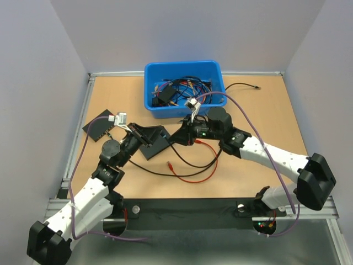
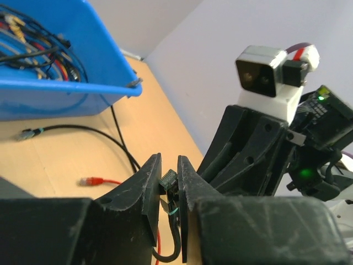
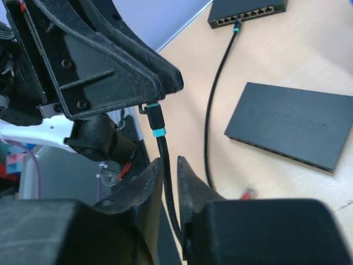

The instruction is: Insert the plug into the switch port

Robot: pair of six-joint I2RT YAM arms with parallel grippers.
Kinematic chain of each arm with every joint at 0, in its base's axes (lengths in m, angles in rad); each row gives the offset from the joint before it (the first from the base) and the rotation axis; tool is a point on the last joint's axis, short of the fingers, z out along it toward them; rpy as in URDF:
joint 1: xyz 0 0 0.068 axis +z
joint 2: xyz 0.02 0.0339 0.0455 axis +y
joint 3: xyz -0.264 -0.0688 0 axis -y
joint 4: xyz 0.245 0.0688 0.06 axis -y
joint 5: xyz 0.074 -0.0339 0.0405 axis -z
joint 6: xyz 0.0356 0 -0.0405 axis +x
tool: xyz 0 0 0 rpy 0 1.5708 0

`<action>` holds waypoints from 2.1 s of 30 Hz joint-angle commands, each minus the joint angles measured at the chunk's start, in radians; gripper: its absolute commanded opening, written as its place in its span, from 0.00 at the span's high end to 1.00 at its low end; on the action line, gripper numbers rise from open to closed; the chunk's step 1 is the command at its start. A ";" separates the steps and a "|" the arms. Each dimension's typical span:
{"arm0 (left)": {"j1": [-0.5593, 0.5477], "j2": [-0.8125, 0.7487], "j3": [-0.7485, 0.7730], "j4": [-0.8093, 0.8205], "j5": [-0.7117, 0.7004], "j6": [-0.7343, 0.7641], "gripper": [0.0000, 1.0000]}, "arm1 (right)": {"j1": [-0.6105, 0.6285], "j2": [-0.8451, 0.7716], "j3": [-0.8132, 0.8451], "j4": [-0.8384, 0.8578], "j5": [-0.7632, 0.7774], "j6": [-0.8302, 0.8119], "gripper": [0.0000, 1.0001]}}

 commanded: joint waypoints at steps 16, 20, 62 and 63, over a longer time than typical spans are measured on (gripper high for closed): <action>0.003 -0.060 0.187 -0.451 -0.119 -0.124 1.00 | 0.001 0.042 0.141 -0.105 0.166 -0.144 0.42; 0.003 -0.035 0.224 -0.542 -0.152 -0.190 1.00 | 0.001 0.037 0.147 -0.134 0.215 -0.163 0.42; 0.003 0.068 0.324 -0.755 -0.188 -0.252 1.00 | 0.229 0.214 0.351 -0.297 0.464 -0.281 0.51; 0.003 0.065 0.322 -0.752 -0.188 -0.253 1.00 | 0.229 0.217 0.354 -0.297 0.472 -0.281 0.52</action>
